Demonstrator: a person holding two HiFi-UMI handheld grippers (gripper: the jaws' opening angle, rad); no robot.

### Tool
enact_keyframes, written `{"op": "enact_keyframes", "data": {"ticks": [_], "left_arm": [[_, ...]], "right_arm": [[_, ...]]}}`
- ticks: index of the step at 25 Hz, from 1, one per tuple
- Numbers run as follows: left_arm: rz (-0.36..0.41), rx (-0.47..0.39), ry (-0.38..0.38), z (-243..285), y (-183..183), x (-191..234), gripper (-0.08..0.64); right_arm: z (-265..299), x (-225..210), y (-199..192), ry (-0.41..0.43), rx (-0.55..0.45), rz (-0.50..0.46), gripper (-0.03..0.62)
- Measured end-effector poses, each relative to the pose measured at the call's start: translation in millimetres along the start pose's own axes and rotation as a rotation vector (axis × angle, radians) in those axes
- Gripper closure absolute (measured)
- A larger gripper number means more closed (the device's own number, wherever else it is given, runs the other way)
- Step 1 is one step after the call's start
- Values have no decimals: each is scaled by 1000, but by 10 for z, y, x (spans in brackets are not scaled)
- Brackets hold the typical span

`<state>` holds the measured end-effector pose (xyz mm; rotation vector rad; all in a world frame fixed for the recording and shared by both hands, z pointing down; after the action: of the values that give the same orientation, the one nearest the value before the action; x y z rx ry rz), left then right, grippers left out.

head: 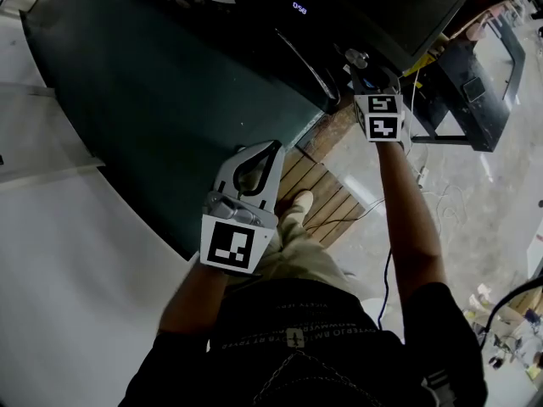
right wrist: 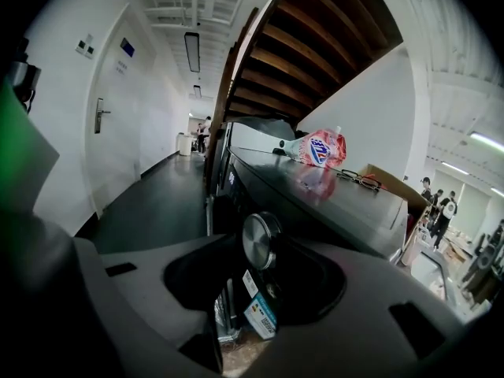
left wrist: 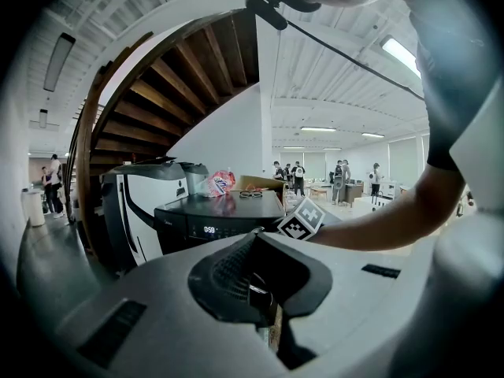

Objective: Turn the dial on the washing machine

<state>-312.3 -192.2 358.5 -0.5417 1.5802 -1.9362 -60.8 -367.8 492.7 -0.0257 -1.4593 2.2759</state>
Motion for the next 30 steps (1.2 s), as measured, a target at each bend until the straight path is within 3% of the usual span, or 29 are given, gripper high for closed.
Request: {"op": "enact_keyframes", "data": {"ticks": [8,12,25,30], "left_arm": [[-4,-5,9,-50,-8,-30,554],[1,-8,9,-76,19,-58,554],[-3,0,17,-81,14,-42,554],[7,-7,5,-55,64,-71,554]], "right_arm": [[-18,27,236,15,-63,-42,451],[83,6,178,25,-11,-60,431],[17,-18,-1,10,5,20,433],[-53,-74,176,9,-45,12,435]]}}
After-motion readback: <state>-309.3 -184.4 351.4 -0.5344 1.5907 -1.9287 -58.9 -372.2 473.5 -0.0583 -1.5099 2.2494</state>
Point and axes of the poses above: the fingertips, and each gripper's own axes: z forward along the fingers, x to its left, y out of its top, the point moved 8 cm from there along -z, backward along the fingers, and after that the axes turned 4 degrees about -x, right-handed, at the moved point
